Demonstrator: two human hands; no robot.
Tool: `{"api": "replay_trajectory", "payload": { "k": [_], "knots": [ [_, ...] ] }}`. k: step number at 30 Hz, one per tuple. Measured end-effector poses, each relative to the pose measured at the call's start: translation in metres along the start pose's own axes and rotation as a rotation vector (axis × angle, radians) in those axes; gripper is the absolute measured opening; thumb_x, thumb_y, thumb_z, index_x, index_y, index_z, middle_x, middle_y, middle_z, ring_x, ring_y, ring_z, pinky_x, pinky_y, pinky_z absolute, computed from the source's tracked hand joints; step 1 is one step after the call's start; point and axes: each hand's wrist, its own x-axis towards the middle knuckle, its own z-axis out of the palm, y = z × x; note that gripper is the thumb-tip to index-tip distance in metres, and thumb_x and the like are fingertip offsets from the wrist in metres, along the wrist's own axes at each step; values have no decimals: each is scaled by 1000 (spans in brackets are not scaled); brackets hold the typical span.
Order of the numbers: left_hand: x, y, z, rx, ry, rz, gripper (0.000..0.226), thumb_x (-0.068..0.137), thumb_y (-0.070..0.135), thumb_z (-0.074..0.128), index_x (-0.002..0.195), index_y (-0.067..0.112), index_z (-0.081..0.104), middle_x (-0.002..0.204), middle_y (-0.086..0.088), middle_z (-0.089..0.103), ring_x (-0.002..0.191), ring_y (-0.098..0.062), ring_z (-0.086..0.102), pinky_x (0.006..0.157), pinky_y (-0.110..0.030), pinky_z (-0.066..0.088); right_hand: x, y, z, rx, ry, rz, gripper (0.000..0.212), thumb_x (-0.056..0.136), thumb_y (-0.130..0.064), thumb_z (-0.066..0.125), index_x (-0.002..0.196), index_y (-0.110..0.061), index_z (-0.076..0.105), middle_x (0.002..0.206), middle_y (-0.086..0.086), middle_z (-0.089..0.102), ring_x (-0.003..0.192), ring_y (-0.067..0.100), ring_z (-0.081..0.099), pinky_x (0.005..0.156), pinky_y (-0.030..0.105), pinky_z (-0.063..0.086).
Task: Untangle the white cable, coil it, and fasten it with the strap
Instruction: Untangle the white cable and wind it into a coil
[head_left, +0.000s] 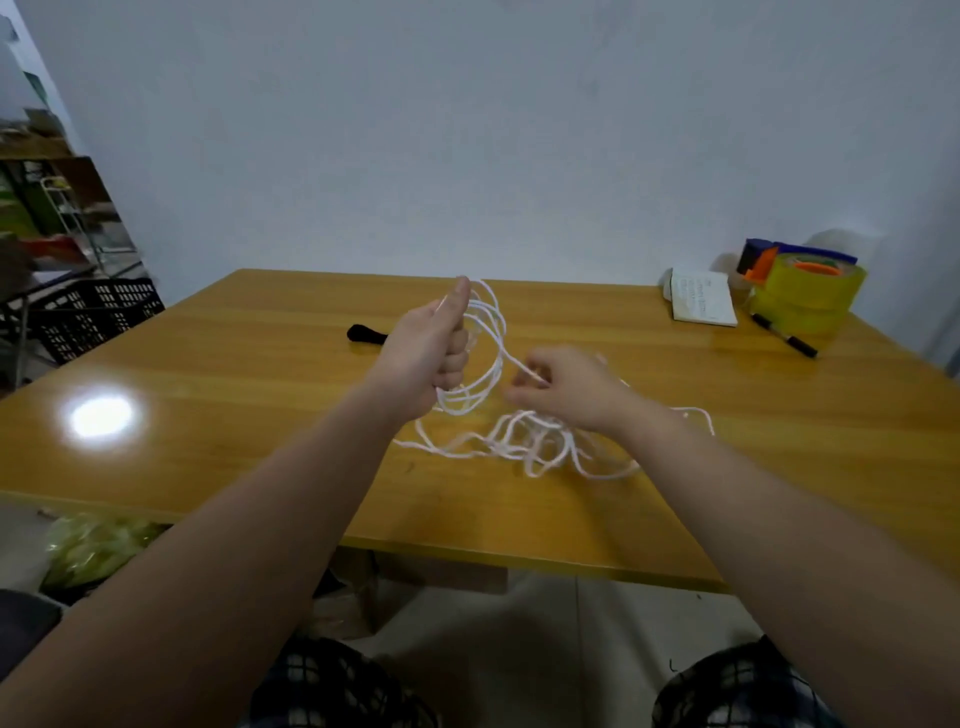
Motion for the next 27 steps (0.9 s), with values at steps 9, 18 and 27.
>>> {"api": "replay_trajectory", "payload": {
  "k": [9, 18, 27],
  "knots": [
    [10, -5, -28, 9, 465, 15, 40, 97, 38, 49, 65, 18, 37, 56, 0, 19, 27, -6, 17, 38, -10, 15, -26, 56, -49, -691, -156, 176, 75, 73, -85, 19, 80, -24, 62, 83, -5, 56, 95, 20, 51, 95, 46, 26],
    [15, -11, 0, -151, 243, -53, 45, 95, 48, 45, 63, 22, 28, 39, 10, 21, 30, -5, 15, 34, -12, 11, -31, 80, -44, -648, -14, 567, 52, 93, -54, 34, 121, -15, 56, 128, 10, 54, 121, 27, 47, 108, 46, 24],
    [4, 6, 27, -83, -102, -160, 45, 90, 51, 50, 63, 24, 26, 45, 10, 16, 33, -4, 13, 32, -17, 9, -4, -1, -20, 403, 93, -117, 21, 91, -21, 57, 102, -3, 59, 62, -4, 46, 55, 3, 41, 54, 23, 36]
  ]
}}
